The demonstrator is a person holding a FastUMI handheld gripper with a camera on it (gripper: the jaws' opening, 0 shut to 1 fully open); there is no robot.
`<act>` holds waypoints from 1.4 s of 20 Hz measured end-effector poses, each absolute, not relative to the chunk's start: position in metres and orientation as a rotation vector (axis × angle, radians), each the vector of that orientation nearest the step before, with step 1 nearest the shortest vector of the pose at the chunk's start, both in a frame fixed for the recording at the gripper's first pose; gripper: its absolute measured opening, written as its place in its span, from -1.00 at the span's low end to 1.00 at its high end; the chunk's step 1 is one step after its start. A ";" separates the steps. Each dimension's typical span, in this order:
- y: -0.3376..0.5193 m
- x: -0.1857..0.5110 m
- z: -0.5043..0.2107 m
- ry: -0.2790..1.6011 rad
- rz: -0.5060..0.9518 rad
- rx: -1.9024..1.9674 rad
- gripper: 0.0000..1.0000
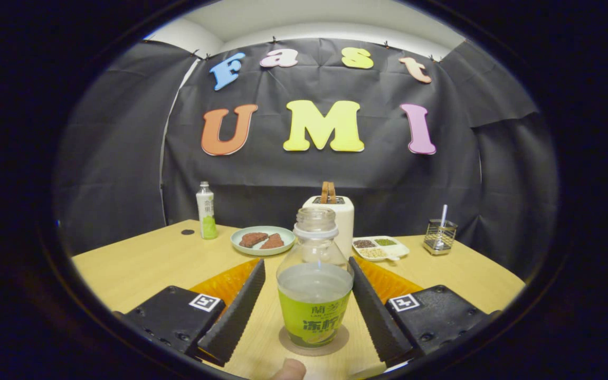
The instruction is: Take the bottle from table, then pour the juice into the cup, finally place the bottle on the coaster
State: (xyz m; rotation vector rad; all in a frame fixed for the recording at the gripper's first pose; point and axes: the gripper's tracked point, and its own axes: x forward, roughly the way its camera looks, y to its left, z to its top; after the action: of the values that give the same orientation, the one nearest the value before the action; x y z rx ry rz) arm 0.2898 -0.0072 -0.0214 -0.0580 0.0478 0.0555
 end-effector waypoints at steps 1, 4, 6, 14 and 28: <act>-0.007 0.285 -0.019 0.047 0.051 -0.068 1.00; -0.005 0.264 -0.013 0.063 0.034 -0.092 1.00; -0.002 0.245 -0.006 0.064 0.022 -0.092 1.00; -0.009 0.138 -0.013 0.068 -0.078 -0.128 1.00; -0.033 0.004 -0.046 0.011 -0.030 -0.020 1.00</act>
State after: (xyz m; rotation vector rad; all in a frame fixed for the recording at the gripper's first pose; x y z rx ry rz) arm 0.0044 -0.0326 -0.0457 -0.0204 0.0111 -0.0299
